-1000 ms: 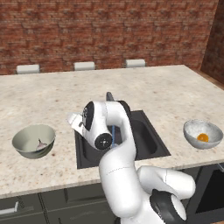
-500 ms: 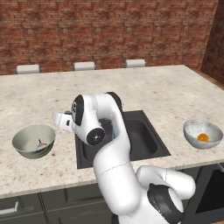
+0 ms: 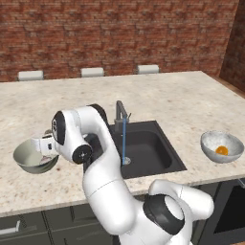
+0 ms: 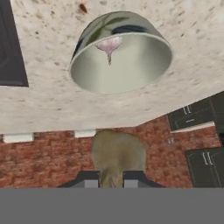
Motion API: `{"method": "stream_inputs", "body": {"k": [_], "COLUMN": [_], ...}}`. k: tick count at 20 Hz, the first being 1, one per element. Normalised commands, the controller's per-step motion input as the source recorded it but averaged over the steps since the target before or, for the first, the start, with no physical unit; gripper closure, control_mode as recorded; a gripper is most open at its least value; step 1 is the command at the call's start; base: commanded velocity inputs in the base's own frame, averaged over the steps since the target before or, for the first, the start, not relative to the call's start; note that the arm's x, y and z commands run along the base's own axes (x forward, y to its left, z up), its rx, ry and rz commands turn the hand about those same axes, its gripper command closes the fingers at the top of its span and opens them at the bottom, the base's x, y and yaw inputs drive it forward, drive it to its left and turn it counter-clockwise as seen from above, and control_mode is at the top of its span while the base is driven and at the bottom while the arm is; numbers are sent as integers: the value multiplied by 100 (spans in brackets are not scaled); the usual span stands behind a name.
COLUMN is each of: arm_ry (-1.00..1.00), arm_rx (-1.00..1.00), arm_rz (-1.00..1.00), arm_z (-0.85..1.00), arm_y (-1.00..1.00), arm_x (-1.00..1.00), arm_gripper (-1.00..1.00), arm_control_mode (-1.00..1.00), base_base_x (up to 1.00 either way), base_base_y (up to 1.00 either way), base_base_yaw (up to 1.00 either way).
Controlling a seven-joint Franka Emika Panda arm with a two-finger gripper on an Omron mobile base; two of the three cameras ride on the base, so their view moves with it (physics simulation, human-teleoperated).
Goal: Pick the garlics from the sink and place them in one bowl. Place the orange in the other bowl. Then turn off the sink faucet.
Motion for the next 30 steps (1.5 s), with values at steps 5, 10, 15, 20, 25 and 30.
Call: {"method": "stream_inputs", "body": {"k": [5,10,15,20,25,30], "arm_ry": [18,28,11,-1,-2,1], "arm_rx": [-9,0,-10,-23,-24,-17], "arm_rz": [19,11,0,0,0,0], "arm_z": [0,-4,-4,0,6,53], "arm_y": [29,0,10,3,0,0], "arm_x": [-6,-9,-60,-66,-15,11], "arm_gripper": [100,100,100,100,100,100], "arm_control_mode": [-100,-100,-100,-100,-100,-100], "base_base_x": [0,0,0,0,0,0], "base_base_y": [0,0,0,0,0,0], "base_base_yaw": [0,0,0,0,0,0]}}
